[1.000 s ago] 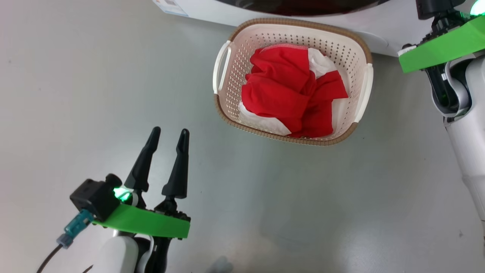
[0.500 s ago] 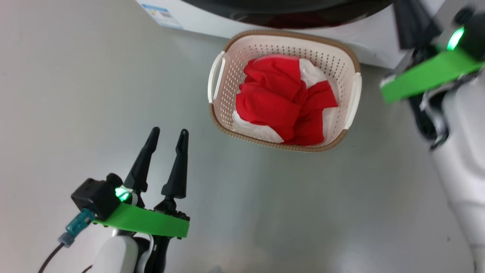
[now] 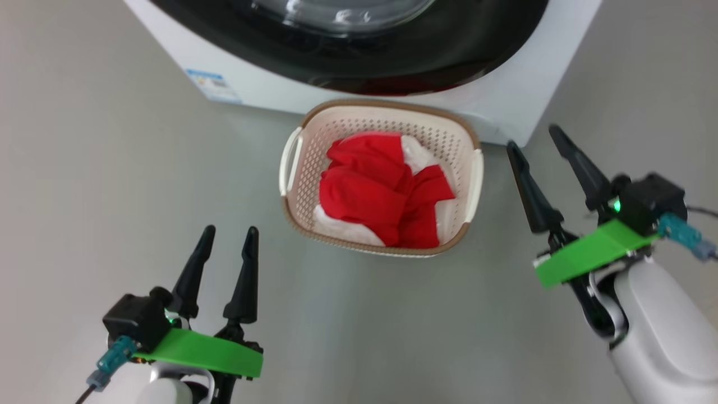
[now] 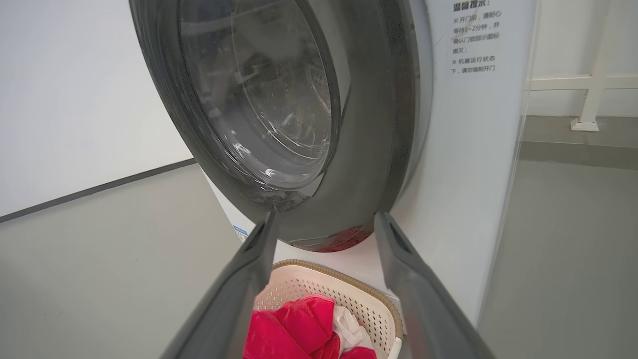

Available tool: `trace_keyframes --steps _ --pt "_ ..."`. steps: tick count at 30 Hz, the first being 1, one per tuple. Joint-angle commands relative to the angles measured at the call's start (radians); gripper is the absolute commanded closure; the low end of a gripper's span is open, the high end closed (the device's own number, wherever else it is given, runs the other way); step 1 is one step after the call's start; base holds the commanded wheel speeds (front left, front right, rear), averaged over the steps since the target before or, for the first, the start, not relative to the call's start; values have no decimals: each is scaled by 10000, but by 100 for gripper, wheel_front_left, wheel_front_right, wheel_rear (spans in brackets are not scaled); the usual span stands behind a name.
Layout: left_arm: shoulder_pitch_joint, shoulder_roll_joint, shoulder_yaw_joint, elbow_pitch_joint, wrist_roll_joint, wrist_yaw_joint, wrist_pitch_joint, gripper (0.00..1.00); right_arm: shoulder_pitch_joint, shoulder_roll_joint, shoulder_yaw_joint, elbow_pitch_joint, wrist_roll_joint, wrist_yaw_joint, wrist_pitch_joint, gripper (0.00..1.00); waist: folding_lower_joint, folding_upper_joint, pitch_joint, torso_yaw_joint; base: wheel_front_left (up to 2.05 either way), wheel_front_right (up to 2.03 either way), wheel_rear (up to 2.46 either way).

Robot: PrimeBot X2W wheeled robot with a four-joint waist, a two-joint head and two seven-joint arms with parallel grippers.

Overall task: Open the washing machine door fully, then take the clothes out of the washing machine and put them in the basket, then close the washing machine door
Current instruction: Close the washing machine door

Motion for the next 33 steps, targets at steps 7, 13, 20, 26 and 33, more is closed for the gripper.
trace_keyframes --steps 7,13,20,26,33 --pt "422 272 693 -90 391 -56 -78 0 1655 220 -237 -650 55 -11 -63 0 0 0 -1110 -1132 0 0 0" --pt "779 495 821 -170 469 -56 -78 0 2698 291 -590 -729 28 -11 -63 0 0 0 -1604 -1741 0 0 0" --pt "1142 713 814 -290 377 -56 -78 0 3565 317 -1166 -831 5 -11 -63 0 0 0 -1986 -2254 0 0 0" --pt "1509 874 919 -330 402 -56 -78 0 4263 436 -1777 -995 -31 -11 -63 0 0 0 -2313 -2662 0 0 0" --pt "1867 902 1197 -387 643 -56 -78 0 4989 579 -2310 -1215 -79 -11 -63 0 0 0 -2662 -2938 0 0 0"
